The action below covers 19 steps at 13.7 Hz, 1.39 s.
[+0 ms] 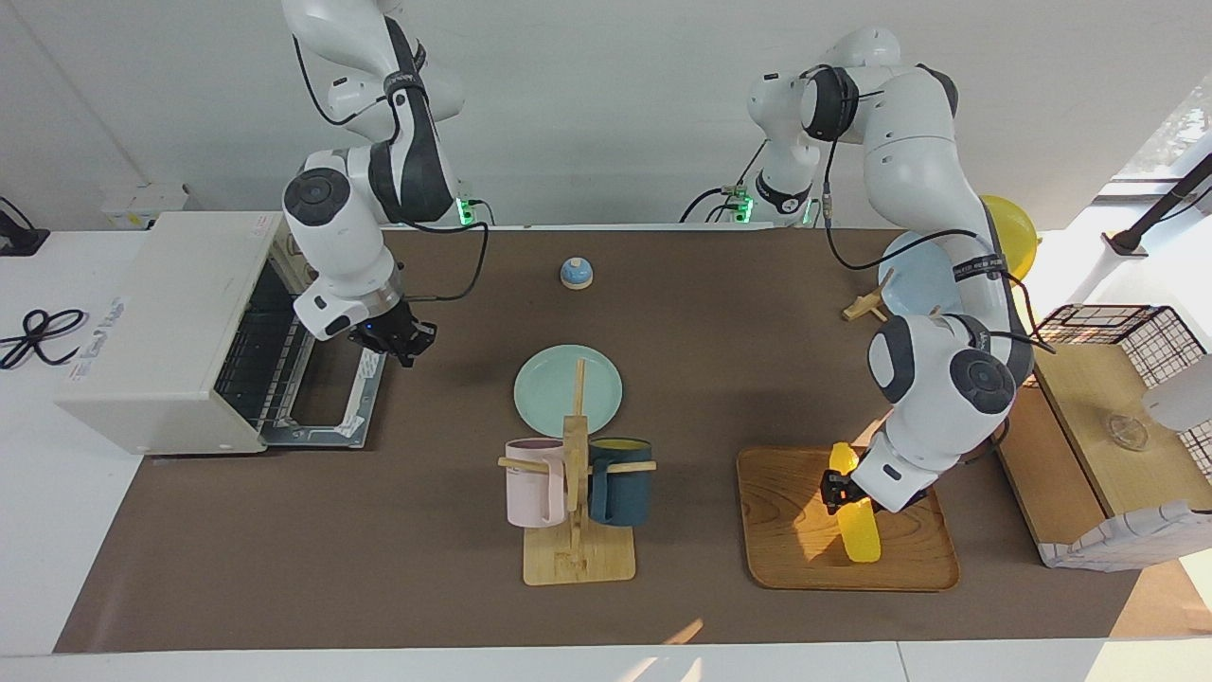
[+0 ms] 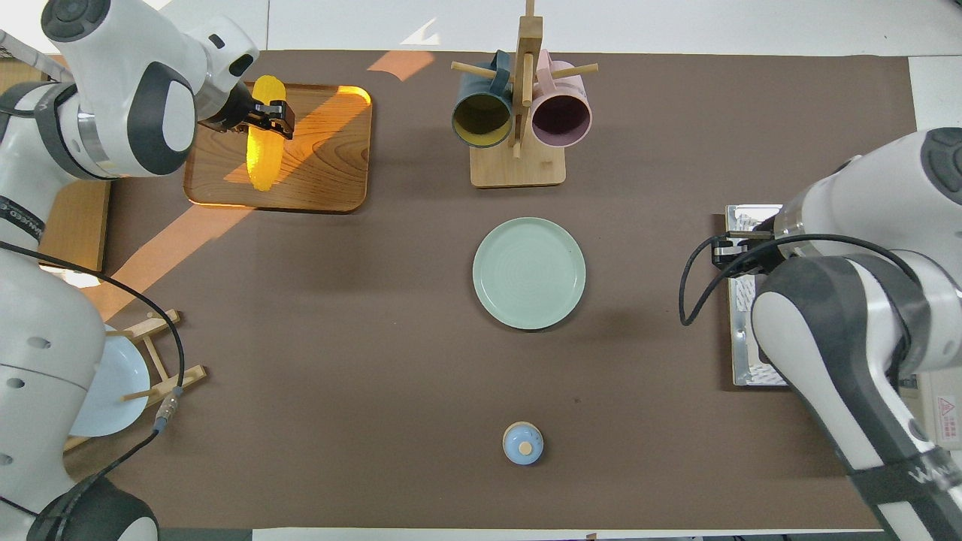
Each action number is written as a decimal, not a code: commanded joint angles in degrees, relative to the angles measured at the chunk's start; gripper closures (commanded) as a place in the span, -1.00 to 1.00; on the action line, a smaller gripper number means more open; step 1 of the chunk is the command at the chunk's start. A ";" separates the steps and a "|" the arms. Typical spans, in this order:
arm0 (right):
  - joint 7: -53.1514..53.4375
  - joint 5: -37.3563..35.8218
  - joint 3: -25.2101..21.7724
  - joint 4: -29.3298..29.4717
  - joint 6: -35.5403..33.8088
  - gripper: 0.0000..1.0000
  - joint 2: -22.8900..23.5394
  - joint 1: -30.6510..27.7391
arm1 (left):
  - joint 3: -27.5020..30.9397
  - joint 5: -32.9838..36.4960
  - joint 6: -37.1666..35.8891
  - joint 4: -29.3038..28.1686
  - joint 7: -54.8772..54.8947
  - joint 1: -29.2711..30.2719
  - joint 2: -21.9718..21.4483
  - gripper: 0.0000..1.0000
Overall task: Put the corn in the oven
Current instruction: 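Carry the corn with the left gripper toward the green plate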
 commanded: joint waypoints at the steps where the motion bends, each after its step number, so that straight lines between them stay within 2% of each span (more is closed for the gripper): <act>1: -0.91 0.99 0.07 -0.71 -7.35 1.00 -4.56 -0.91 | 0.80 -0.93 -2.97 -5.65 -4.68 -3.52 -7.54 1.00; 4: -1.00 0.81 0.07 0.08 -8.51 1.00 -5.62 -0.91 | 0.80 -0.93 -4.91 -9.17 -8.11 -7.12 -10.89 1.00; 5: -1.01 0.98 0.07 0.25 -8.77 0.81 -5.63 -0.91 | 0.80 -0.93 -4.91 -9.88 -9.34 -8.45 -11.33 1.00; 7: -1.01 0.98 0.07 0.08 -9.21 0.05 -5.80 -0.91 | 0.89 -0.85 -4.99 -10.23 -12.49 -12.30 -11.77 1.00; 8: -1.01 0.98 0.07 -0.01 -8.95 -0.71 -5.80 -0.91 | 1.06 -0.85 -4.12 -11.46 -14.52 -14.15 -12.38 1.00; 9: -1.09 0.98 0.07 0.08 -8.95 -1.00 -5.80 -0.91 | 0.98 -0.85 -3.33 -13.82 -15.06 -15.13 -13.35 1.00; 12: -1.01 1.07 0.07 -0.27 -9.21 -1.00 -5.98 -1.00 | 0.89 -0.85 2.20 -22.95 -17.77 -19.78 -17.30 1.00; 15: -1.01 1.16 -0.11 -0.18 -9.12 -1.00 -5.89 -1.00 | 0.80 -0.85 7.12 -28.33 -23.83 -25.31 -19.33 1.00; 17: -0.83 1.16 -0.11 -0.18 -9.30 -1.00 -5.98 -0.48 | 0.80 -0.85 10.63 -28.78 -27.79 -29.00 -18.37 1.00; 19: -0.92 1.16 -0.02 -0.18 -9.21 -1.00 -5.98 -0.47 | 0.80 -0.85 15.81 -28.70 -31.92 -32.79 -15.13 1.00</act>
